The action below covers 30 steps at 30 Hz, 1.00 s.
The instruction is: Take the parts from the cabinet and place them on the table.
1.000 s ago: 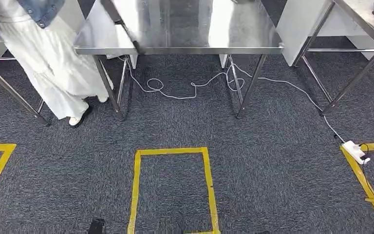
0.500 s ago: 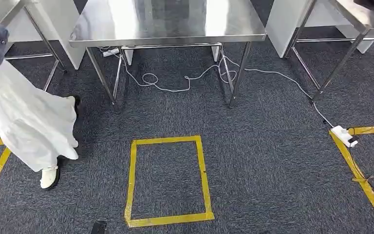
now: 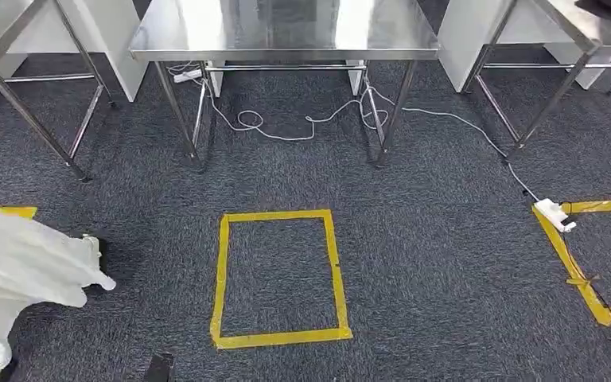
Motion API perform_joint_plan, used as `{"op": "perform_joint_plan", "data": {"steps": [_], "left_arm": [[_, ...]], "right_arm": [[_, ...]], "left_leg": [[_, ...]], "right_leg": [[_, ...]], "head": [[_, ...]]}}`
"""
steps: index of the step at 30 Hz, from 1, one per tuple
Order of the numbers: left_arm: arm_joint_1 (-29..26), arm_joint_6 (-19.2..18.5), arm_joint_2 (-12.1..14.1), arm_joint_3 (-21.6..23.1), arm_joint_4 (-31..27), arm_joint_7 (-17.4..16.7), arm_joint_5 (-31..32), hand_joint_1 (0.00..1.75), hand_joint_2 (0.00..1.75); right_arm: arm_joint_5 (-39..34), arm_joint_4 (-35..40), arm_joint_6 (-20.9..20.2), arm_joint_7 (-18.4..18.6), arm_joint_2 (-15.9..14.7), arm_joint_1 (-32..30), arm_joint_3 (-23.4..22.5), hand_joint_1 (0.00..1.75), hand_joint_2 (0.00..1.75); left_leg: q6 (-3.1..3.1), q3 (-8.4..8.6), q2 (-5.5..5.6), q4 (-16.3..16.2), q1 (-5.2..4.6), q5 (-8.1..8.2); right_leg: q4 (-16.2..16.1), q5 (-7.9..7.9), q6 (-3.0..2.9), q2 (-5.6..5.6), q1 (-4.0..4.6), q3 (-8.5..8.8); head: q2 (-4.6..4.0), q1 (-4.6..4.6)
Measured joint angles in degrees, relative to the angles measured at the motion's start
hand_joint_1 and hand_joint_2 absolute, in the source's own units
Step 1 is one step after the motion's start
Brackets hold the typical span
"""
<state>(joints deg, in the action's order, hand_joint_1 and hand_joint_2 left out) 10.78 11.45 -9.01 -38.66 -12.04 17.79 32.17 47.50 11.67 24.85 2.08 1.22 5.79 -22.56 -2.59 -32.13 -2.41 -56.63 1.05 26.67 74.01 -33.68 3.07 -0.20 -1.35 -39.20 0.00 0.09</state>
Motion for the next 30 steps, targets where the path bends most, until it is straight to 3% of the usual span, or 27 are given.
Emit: {"op": "perform_joint_plan", "data": {"steps": [1,2,3,4,5,7,8,9,10,11,13,14,15,17,18,19,21,23,24,25,26,28,29,30], "left_arm": [[-0.01,0.00,-0.04,0.02,0.00,0.00,0.07,0.00,0.00],[0.00,-0.04,-0.07,0.06,0.00,0.00,0.09,0.00,0.00],[0.05,-0.07,-0.04,0.19,0.00,0.00,0.13,0.00,0.00],[0.03,-0.07,0.07,0.31,-0.02,0.00,0.13,0.00,0.00],[0.06,-0.09,0.04,0.33,0.00,-0.02,0.13,0.00,0.00],[0.19,-0.13,0.04,0.33,0.00,-0.02,0.13,0.00,0.00],[0.18,-0.13,-0.06,0.35,0.00,-0.04,0.13,0.00,0.00],[0.23,-0.15,0.00,0.35,0.00,-0.07,0.13,0.00,0.00],[0.23,-0.17,0.00,0.35,0.00,-0.04,0.13,0.00,0.00],[0.17,-0.26,0.00,0.35,0.00,-0.11,0.13,0.00,0.00],[0.04,-0.46,0.00,0.35,0.02,-0.26,0.13,0.00,0.00],[0.00,-0.48,0.00,0.35,0.02,-0.31,0.13,0.00,0.00],[-0.01,-0.48,0.00,0.35,0.02,-0.33,0.13,0.00,0.00],[0.00,-0.48,0.00,0.35,0.02,-0.44,0.13,0.00,0.00],[0.00,-0.48,0.07,0.35,0.02,-0.50,0.13,0.00,0.00],[-0.01,-0.48,0.26,0.35,0.02,-0.59,0.13,0.00,0.00],[0.04,-0.48,0.24,0.35,0.02,-0.63,0.13,0.00,0.00],[0.09,-0.48,0.13,0.35,0.02,-0.63,0.11,0.00,0.00],[0.19,-0.48,0.11,0.35,0.02,-0.63,0.11,0.00,0.00],[0.19,-0.48,0.09,0.35,0.02,-0.63,0.11,0.00,0.00],[0.17,-0.50,0.11,0.35,0.02,-0.63,0.13,0.00,0.00],[0.07,-0.68,0.11,0.33,0.02,-0.81,0.13,0.00,0.00],[0.08,-0.70,0.11,0.33,0.02,-0.87,0.13,0.00,0.00],[0.08,-0.70,0.11,0.33,0.02,-0.92,0.13,0.00,0.00]], "right_arm": [[0.09,0.00,-0.04,0.00,0.00,-0.06,-0.02,0.00,0.00],[0.15,0.00,-0.02,0.00,-0.04,-0.03,-0.02,0.00,0.00],[0.17,0.00,-0.02,0.00,-0.02,0.09,-0.04,0.00,0.00],[0.20,0.00,-0.02,0.00,0.13,0.47,-0.07,0.00,0.00],[0.26,0.00,-0.02,0.00,0.00,0.66,-0.11,0.00,0.00],[0.33,-0.02,-0.02,0.00,0.11,0.00,-0.13,0.00,0.00],[0.31,-0.02,-0.02,0.00,0.07,-0.34,-0.19,0.00,0.00],[0.31,-0.07,-0.02,0.02,0.15,-0.50,-0.26,0.00,0.00],[0.31,-0.07,-0.02,0.02,0.20,-0.37,-0.28,0.00,0.00],[0.33,-0.07,-0.02,0.02,0.17,-0.11,-0.33,0.00,0.00],[0.28,-0.07,-0.02,0.02,0.18,0.04,-0.44,0.00,0.00],[0.26,-0.07,-0.04,0.04,0.18,-0.10,-0.48,0.00,0.00],[0.26,-0.07,-0.15,0.04,0.18,-0.27,-0.52,0.00,0.00],[0.26,-0.09,-0.39,0.04,0.20,-0.26,-0.55,0.00,0.00],[0.26,-0.09,-0.44,0.04,0.28,-0.15,-0.55,0.00,0.00],[0.24,-0.09,-0.46,0.04,0.42,0.03,-0.55,0.00,0.00],[0.24,-0.09,-0.46,0.04,0.42,0.24,-0.55,0.00,0.00],[0.22,-0.09,-0.44,0.04,0.39,0.00,-0.57,0.00,0.00],[0.22,-0.11,-0.42,0.04,0.46,-0.10,-0.57,0.00,0.00],[0.22,-0.09,-0.42,0.04,0.48,-0.03,-0.57,0.00,0.00],[0.22,-0.09,-0.42,0.04,0.50,0.18,-0.57,0.00,0.00],[0.20,-0.09,-0.44,0.04,0.46,0.40,-0.57,0.00,0.00],[0.15,-0.11,-0.48,0.11,0.46,0.31,-0.57,0.00,0.00],[0.04,-0.11,-0.55,0.22,0.44,0.13,-0.59,0.00,0.00]], "left_leg": [[0.26,-0.26,-0.51,-0.03,0.08,-0.26],[0.58,-0.45,-1.16,-0.09,0.20,-0.46],[0.93,0.00,-1.72,-0.27,0.11,-0.61],[1.28,-0.33,-2.32,-0.74,-0.56,-0.56],[1.70,-0.59,-2.85,-0.72,-0.59,-0.91],[2.08,-0.58,-3.80,-0.85,-0.34,-1.16],[2.45,-0.53,-4.25,-0.90,-0.03,-1.18],[3.04,-1.00,-2.08,-1.76,0.42,-0.05],[3.06,-1.96,0.18,-4.00,0.43,2.18],[3.01,-3.81,1.57,-8.58,0.40,5.26],[2.91,-7.38,2.29,-17.33,0.41,9.07],[2.74,-7.97,2.33,-19.22,0.39,9.17],[2.53,-7.14,2.33,-18.07,0.39,7.98],[1.93,-2.58,3.14,-10.03,0.40,3.45],[1.49,0.13,5.41,-4.92,0.43,1.24],[1.13,1.28,8.02,-2.70,0.46,1.61],[1.36,1.41,6.89,-1.66,0.22,1.91],[0.89,1.30,5.62,-1.29,0.01,1.48],[0.42,1.35,4.44,-0.56,0.41,0.86],[0.13,1.22,4.01,-0.49,0.27,0.79],[0.04,1.14,3.08,-0.51,0.17,0.75],[-0.01,0.86,1.15,-0.53,-0.12,0.72],[0.00,0.79,0.24,-0.54,-0.18,0.69],[0.00,0.77,-0.67,-0.54,-0.18,0.68]], "right_leg": [[-3.59,0.97,0.64,-0.07,-0.26,2.73],[-9.51,2.64,1.45,-0.87,-0.67,6.75],[-14.70,3.81,2.00,-2.95,-0.91,10.24],[-18.23,3.66,2.12,-4.35,-0.35,11.44],[-17.63,4.00,0.84,-2.84,-0.12,11.45],[-17.40,4.15,0.22,-1.96,-0.09,10.30],[-17.50,4.36,-0.63,-1.52,-0.14,10.24],[-17.61,4.73,-1.34,-1.10,-0.72,10.72],[-17.60,5.07,-1.96,-0.69,-0.56,10.32],[-17.53,5.46,-2.56,-0.21,-0.40,9.91],[-17.49,5.88,-3.11,0.96,0.10,9.25],[-17.47,6.04,-3.20,1.61,0.31,9.07],[-17.45,6.17,-3.12,2.31,0.41,9.03],[-17.42,6.38,-3.01,3.89,0.48,9.12],[-17.36,6.45,-2.89,4.62,0.48,9.15],[-17.12,6.60,-2.57,5.28,0.95,8.79],[-17.03,7.07,-1.86,6.39,0.70,7.72],[-17.39,7.64,-0.98,7.72,0.61,6.74],[-16.23,7.13,-1.01,5.42,0.71,6.35],[-14.47,6.07,-1.17,2.60,0.82,5.21],[-10.90,4.13,-1.42,1.39,0.67,3.30],[-1.51,0.45,-1.47,0.88,0.44,-1.14],[1.16,-0.07,-1.06,0.87,0.39,-2.21],[0.39,0.51,-0.54,0.79,0.30,-1.55]], "head": [[0.00,0.11],[0.00,0.07],[0.00,0.17],[0.00,0.59],[0.00,0.35],[0.00,-0.22],[-0.02,-0.13],[0.00,-0.13],[0.00,-0.35],[0.00,-0.50],[0.00,-0.52],[0.00,-0.48],[0.00,-0.52],[0.00,-0.52],[-0.02,-0.55],[0.00,-0.44],[0.00,-0.59],[0.00,-0.53],[0.00,-0.33],[0.00,-0.24],[0.00,0.06],[0.00,-0.03],[0.00,0.18],[0.00,0.07]]}}
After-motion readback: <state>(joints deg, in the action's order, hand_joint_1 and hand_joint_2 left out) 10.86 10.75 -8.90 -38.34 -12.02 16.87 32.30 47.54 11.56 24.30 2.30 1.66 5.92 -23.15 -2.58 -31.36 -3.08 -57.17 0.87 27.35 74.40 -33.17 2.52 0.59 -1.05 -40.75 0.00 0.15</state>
